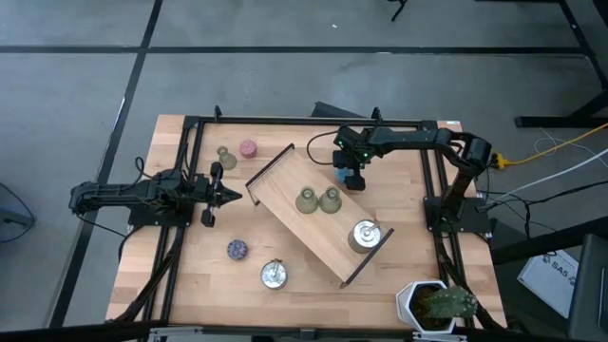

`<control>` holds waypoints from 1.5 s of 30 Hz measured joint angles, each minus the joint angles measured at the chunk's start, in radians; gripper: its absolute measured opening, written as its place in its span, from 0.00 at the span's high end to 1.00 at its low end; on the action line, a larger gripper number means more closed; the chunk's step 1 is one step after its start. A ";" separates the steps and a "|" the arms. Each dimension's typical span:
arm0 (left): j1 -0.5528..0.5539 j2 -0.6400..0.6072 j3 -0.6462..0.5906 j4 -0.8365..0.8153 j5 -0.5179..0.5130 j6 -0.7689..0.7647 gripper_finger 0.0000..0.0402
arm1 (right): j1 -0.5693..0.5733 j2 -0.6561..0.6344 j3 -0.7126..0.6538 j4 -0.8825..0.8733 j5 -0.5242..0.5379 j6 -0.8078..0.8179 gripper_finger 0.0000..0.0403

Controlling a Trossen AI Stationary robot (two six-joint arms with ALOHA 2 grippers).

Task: Pick & Place candle stick holders
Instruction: Put the blue white scented candle on the shelf

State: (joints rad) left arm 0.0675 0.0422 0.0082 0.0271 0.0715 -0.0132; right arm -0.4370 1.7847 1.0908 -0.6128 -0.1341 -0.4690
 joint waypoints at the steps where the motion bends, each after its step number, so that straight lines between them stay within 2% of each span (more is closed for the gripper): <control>1: 0.000 0.000 0.000 0.000 0.000 0.000 0.99 | 0.000 0.000 0.000 0.000 0.000 0.000 0.15; 13: 0.000 0.000 0.000 0.000 0.000 0.000 0.99 | 0.000 0.000 0.000 -0.004 0.000 0.000 0.25; 25: 0.000 0.000 0.000 0.000 0.000 0.000 0.99 | 0.000 -0.006 0.007 -0.050 0.003 0.036 0.25; 31: 0.000 0.000 0.000 0.000 0.000 0.000 0.99 | -0.009 -0.008 0.117 -0.207 0.002 0.046 0.25; 39: 0.000 0.000 0.000 0.000 0.000 0.000 0.99 | -0.018 -0.008 0.258 -0.331 0.080 0.046 0.25; 45: 0.000 0.000 0.000 0.000 0.000 0.000 0.99 | -0.018 -0.008 0.346 -0.419 0.081 0.065 0.25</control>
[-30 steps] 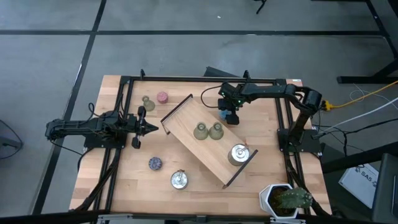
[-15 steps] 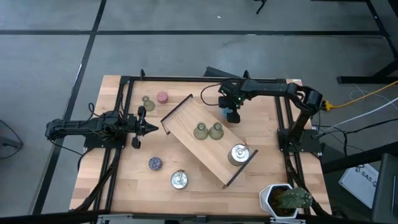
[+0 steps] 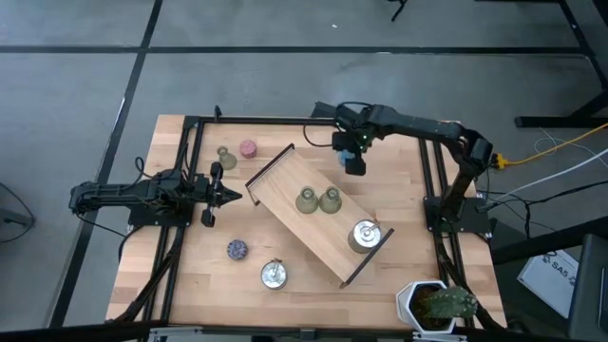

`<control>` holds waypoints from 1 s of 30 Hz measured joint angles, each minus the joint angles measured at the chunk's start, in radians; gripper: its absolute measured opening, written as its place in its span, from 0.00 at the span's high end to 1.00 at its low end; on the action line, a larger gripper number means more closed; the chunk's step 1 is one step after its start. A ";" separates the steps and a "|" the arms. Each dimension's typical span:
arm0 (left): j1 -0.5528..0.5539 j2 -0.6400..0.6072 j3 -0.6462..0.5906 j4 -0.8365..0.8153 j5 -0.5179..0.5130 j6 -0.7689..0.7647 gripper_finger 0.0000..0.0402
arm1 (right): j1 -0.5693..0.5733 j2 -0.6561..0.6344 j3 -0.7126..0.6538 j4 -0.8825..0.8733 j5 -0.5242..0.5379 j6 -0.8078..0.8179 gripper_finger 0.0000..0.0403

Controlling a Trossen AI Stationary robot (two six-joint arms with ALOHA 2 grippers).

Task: Pick & Place candle stick holders
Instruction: Put the blue white scented candle on the shelf

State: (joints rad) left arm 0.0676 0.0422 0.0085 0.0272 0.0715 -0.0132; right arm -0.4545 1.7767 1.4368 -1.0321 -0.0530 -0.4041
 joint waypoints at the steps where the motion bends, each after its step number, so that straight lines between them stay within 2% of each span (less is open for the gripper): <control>1: 0.000 0.000 0.000 0.000 0.000 0.000 0.99 | 0.000 0.000 0.015 -0.019 0.000 0.000 0.25; 8: 0.000 0.000 0.000 0.000 0.000 0.000 0.99 | 0.000 0.000 0.123 -0.139 0.000 0.000 0.25; 21: 0.000 0.000 0.000 0.000 0.000 0.000 0.99 | 0.047 0.000 0.297 -0.190 -0.006 -0.013 0.25; 30: 0.000 0.000 0.000 0.000 0.000 0.000 0.99 | 0.070 0.000 0.393 -0.288 -0.014 0.003 0.26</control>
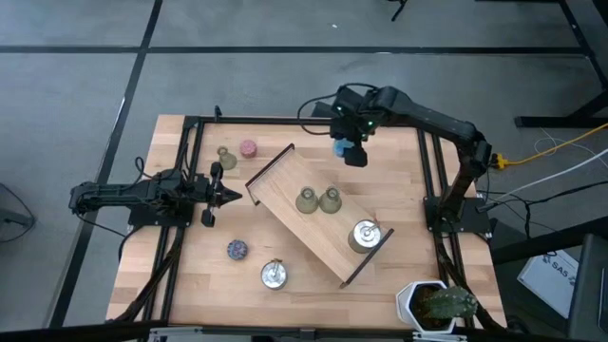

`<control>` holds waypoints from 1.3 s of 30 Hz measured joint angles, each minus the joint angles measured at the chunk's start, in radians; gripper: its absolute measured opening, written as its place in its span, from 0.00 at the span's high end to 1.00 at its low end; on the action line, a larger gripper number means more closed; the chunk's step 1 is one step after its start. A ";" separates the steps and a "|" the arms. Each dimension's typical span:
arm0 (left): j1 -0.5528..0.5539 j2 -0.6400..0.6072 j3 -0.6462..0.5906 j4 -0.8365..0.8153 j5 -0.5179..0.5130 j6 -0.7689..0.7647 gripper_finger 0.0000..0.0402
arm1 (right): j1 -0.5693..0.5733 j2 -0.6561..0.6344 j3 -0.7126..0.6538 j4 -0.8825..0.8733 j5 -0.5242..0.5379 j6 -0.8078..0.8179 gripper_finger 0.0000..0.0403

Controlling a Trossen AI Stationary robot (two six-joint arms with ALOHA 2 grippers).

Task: Pick & Place candle stick holders
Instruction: Put the blue white scented candle on the shelf

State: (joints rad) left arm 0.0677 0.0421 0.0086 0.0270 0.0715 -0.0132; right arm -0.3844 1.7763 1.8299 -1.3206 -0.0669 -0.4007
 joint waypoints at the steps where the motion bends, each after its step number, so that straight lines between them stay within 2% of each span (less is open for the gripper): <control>1: 0.000 0.000 0.000 0.000 0.000 0.000 0.99 | 0.002 0.000 0.008 -0.005 0.000 0.000 0.26; 8: 0.000 0.000 0.000 0.000 0.000 0.000 0.99 | 0.029 0.000 0.042 0.001 -0.019 -0.047 0.26; 12: 0.000 0.000 0.000 0.000 0.000 0.000 0.99 | 0.046 0.000 0.056 0.066 -0.031 -0.068 0.26; 18: 0.000 0.000 0.000 0.000 0.000 0.000 0.99 | 0.070 0.006 0.059 0.198 -0.152 -0.079 0.26; 21: 0.000 0.000 0.000 0.000 0.000 0.000 0.99 | 0.081 0.023 0.059 0.234 -0.173 -0.079 0.26; 39: 0.000 0.000 0.000 0.000 0.000 0.000 0.99 | 0.141 0.178 0.059 0.373 -0.173 -0.086 0.26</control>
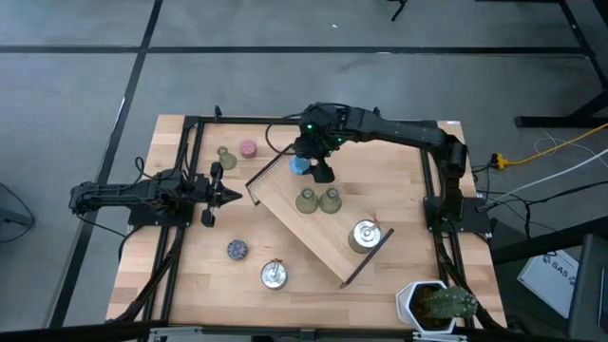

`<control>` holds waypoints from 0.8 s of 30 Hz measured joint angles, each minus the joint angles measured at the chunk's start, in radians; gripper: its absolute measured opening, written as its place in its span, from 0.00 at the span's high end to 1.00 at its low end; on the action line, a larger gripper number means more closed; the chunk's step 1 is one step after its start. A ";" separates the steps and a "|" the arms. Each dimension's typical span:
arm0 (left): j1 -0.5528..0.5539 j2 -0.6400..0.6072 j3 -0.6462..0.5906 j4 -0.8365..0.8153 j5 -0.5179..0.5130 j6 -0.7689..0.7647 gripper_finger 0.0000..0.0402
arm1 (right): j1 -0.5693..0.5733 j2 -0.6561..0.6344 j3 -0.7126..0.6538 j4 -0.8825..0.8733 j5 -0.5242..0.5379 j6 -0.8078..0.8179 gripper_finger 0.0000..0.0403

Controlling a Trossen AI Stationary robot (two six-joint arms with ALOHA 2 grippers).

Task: Pick & Place candle stick holders
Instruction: Put the blue white scented candle on the shelf

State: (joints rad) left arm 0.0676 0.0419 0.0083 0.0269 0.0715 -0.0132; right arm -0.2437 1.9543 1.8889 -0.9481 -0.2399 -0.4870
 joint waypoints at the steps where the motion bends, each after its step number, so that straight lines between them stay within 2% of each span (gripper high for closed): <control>1: 0.000 0.000 0.000 0.000 0.000 0.000 0.99 | 0.002 0.005 0.000 0.006 0.000 0.000 0.26; 13: 0.000 0.000 0.000 0.000 0.000 0.000 0.99 | 0.004 0.032 -0.001 0.080 0.000 0.026 0.26; 24: 0.000 0.000 0.000 0.000 0.000 0.000 0.99 | 0.004 0.059 -0.001 0.072 -0.009 0.031 0.26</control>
State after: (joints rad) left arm 0.0677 0.0420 0.0084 0.0269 0.0715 -0.0132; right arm -0.2394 2.0129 1.8877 -0.8765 -0.2485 -0.4564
